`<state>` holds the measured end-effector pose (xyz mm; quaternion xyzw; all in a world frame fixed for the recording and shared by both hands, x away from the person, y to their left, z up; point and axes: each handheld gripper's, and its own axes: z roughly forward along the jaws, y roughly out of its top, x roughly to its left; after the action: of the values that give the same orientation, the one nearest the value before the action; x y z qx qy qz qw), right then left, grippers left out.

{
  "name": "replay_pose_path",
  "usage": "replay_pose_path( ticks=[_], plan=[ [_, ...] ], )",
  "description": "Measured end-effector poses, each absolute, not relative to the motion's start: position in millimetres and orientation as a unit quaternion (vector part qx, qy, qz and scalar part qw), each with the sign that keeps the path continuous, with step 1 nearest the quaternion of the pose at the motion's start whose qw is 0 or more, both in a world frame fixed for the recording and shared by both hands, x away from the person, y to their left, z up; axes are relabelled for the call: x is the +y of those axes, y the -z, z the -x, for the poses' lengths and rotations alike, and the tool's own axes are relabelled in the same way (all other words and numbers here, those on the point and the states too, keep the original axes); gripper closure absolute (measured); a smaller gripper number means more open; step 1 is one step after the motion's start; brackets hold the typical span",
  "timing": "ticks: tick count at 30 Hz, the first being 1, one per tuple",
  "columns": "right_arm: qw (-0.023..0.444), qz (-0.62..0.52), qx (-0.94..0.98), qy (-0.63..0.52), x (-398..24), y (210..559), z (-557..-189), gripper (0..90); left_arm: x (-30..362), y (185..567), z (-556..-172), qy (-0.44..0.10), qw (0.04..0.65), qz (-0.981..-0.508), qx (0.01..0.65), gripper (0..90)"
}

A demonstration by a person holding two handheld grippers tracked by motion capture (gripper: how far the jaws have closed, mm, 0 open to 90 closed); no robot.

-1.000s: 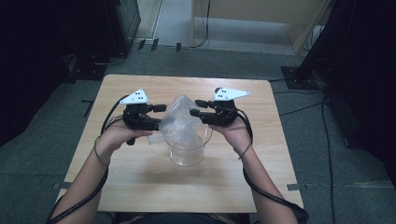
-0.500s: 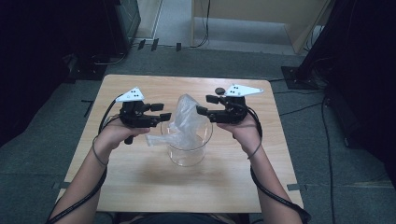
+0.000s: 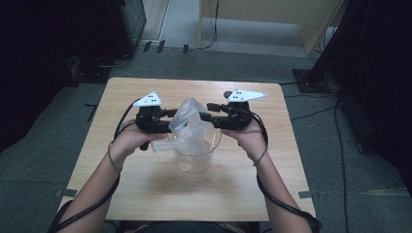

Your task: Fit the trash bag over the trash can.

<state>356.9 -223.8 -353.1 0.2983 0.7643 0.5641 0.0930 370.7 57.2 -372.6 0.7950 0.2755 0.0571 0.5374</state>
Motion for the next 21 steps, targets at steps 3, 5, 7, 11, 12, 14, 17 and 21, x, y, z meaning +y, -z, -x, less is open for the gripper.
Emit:
replay_pose_path(
  ticks=[3, 5, 7, 11, 12, 14, 17, 21],
  plan=[
    [0.093, -0.297, 0.763, -0.567, -222.8, 351.5, -356.1, 51.1, 54.4, 372.1, -370.7, -0.069, 0.540, -0.794, 0.270, 46.2],
    [0.098, -0.294, 0.765, -0.565, -222.4, 350.6, -354.5, 51.7, 53.6, 371.1, -370.9, -0.079, 0.536, -0.797, 0.267, 46.1],
    [0.102, -0.294, 0.767, -0.561, -223.4, 350.6, -352.9, 52.3, 52.6, 370.6, -371.4, -0.078, 0.537, -0.796, 0.268, 44.0],
    [0.098, -0.301, 0.762, -0.565, -225.5, 351.4, -351.9, 56.4, 52.0, 369.6, -372.5, -0.065, 0.542, -0.795, 0.266, 51.3],
    [0.095, -0.303, 0.762, -0.564, -225.3, 351.3, -351.0, 57.0, 51.8, 368.7, -373.0, -0.058, 0.542, -0.794, 0.270, 55.0],
    [0.093, -0.305, 0.763, -0.562, -224.0, 351.0, -349.1, 59.2, 50.5, 367.0, -373.3, -0.046, 0.548, -0.789, 0.273, 60.5],
    [0.099, -0.309, 0.764, -0.558, -223.0, 351.3, -348.1, 67.3, 48.0, 368.2, -371.3, -0.048, 0.548, -0.795, 0.255, 65.5],
    [0.095, -0.326, 0.766, -0.546, -225.8, 354.9, -349.9, 83.6, 47.3, 371.0, -370.7, -0.053, 0.533, -0.807, 0.248, 80.7]
  ],
)
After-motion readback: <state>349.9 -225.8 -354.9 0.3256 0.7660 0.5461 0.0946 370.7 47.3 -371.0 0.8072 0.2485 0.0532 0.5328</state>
